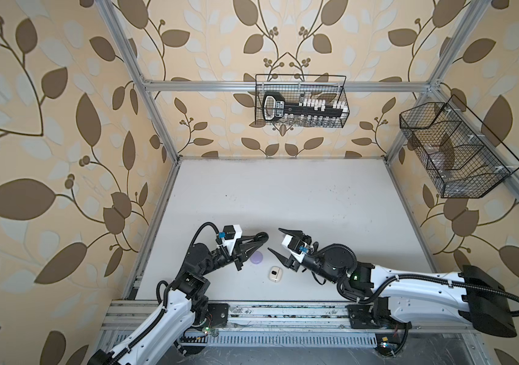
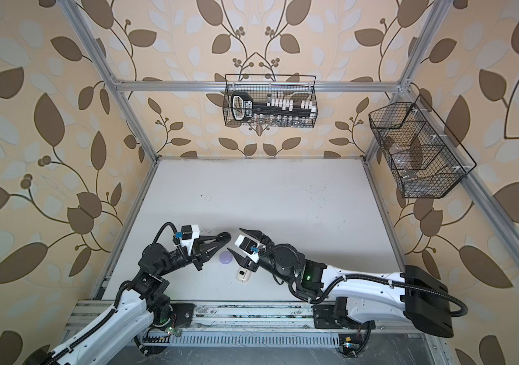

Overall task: Insert the wireless bluetooth earbuds into the charging case
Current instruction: 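Open the right gripper and shift it onto the black case lid, then pull the lid open with the right gripper while the left gripper holds the case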

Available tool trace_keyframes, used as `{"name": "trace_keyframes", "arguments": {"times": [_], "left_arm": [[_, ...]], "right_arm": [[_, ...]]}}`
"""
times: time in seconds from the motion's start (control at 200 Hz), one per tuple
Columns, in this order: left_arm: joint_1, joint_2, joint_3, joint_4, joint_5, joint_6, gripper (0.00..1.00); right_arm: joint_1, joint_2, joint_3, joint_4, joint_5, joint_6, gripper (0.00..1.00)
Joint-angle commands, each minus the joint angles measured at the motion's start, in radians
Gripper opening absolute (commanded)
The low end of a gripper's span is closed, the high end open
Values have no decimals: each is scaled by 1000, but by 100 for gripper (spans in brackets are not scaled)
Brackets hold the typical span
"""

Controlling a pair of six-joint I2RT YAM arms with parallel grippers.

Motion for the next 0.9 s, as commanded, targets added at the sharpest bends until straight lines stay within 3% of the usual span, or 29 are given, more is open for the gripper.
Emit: {"name": "trace_keyframes", "arguments": {"times": [0.0, 0.895], "left_arm": [[-8, -26, 27, 34, 46, 16, 0], [-30, -11, 31, 100, 163, -11, 0]], "right_arm": [[-15, 25, 48, 26, -79, 7, 64], [-33, 49, 76, -3, -47, 3, 57]]}}
